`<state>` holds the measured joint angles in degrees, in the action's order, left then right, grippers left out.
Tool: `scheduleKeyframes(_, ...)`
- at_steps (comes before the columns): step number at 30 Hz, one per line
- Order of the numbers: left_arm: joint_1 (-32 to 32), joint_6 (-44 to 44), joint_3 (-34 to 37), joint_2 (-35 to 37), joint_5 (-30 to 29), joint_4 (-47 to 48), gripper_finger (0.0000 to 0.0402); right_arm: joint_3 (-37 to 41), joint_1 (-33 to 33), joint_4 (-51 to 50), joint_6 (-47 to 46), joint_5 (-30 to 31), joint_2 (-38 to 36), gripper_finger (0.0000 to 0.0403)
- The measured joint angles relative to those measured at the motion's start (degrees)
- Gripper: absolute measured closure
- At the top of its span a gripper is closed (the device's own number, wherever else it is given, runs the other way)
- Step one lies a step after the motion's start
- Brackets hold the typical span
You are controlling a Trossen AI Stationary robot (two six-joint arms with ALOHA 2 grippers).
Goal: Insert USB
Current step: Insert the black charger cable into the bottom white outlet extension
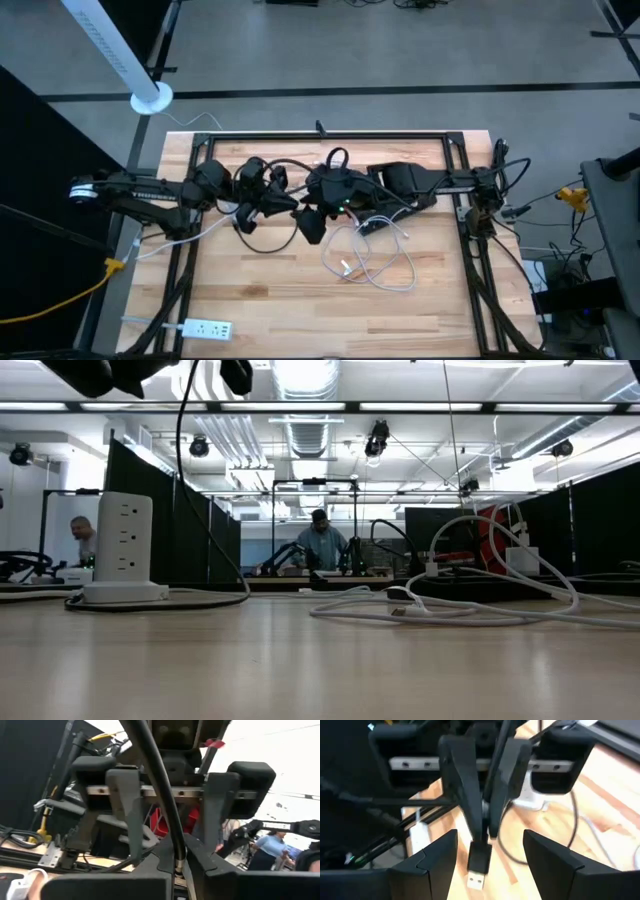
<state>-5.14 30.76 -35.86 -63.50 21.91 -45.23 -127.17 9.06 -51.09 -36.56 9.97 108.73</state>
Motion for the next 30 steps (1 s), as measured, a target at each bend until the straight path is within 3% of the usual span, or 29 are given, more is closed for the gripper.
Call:
scheduleKeyframes(7, 0.65, 0.26, 0.0, 0.3, -5.93, 0.39, 0.0401, 0.0, -0.67, -1.03, 0.03, -0.78, -0.04, 0.0197)
scheduleKeyframes(11, 0.78, 0.39, 0.0, 0.21, -6.47, 0.94, 0.0401, 0.03, -0.48, -1.2, 0.57, -0.58, 0.11, 0.0199)
scheduleKeyframes(17, 1.48, 0.5, 0.0, 0.21, -9.47, 3.29, 0.0401, 0.07, -0.83, -3.47, 2.09, 4.5, 0.15, 0.0203)
scheduleKeyframes(30, 1.61, 9.29, 0.0, 0.18, -17.29, 7.18, 0.0401, 1.09, -2.3, -4.21, 0.55, 5.03, 0.61, 0.0203)
